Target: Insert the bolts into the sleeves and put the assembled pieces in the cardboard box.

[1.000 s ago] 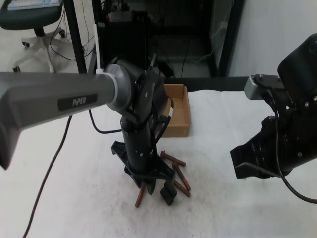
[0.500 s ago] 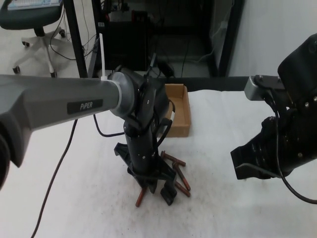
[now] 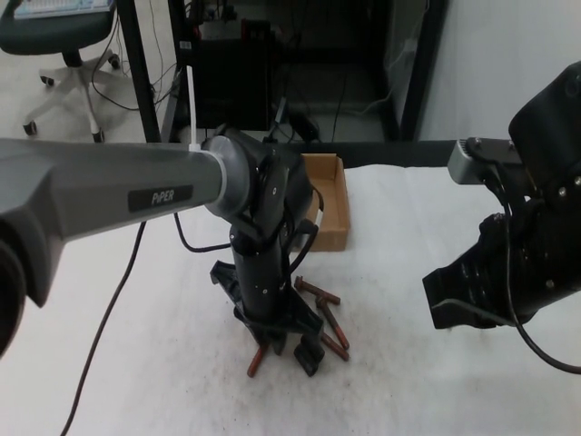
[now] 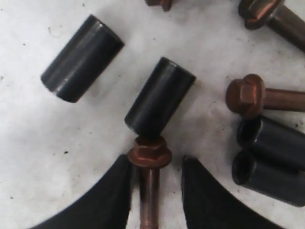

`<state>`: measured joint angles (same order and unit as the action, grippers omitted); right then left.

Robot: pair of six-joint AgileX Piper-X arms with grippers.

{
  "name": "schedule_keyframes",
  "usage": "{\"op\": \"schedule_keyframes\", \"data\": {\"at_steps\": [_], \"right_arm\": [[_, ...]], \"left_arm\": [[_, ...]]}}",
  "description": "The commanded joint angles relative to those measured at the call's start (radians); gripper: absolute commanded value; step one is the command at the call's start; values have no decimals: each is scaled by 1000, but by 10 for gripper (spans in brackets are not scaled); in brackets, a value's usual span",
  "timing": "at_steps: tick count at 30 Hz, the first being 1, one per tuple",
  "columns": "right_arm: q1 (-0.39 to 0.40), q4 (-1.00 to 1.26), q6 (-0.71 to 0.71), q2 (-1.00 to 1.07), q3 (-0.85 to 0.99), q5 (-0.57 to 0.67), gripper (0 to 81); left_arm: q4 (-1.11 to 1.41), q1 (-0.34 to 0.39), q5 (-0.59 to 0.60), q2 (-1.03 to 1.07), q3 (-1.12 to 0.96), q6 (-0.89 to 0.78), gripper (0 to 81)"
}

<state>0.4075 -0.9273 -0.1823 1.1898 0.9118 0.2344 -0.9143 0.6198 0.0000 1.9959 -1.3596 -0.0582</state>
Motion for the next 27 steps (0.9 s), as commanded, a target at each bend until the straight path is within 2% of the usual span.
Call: {"op": "schedule_keyframes", "data": {"at_steps": [1,19,21,25,26,27], "right_arm": [[-1,-10,2,-14,0,14,8],[-1,-18,26,-14,0,14,8],[-1,-18,26,-14,0,14,8],[-1,-18,26,-14,0,14,8],[-1,-18,26,-14,0,14,8],[-1,-18,26,-14,0,14,8]], "left_arm": [[4,1,-50,0,-4,14,331],[10,1,-19,17,-4,7,322],[1,1,-19,20,-4,6,253],[-17,1,0,25,-4,14,36],[-16,1,13,27,-4,14,1],[-16,1,25,29,-4,14,0]]}}
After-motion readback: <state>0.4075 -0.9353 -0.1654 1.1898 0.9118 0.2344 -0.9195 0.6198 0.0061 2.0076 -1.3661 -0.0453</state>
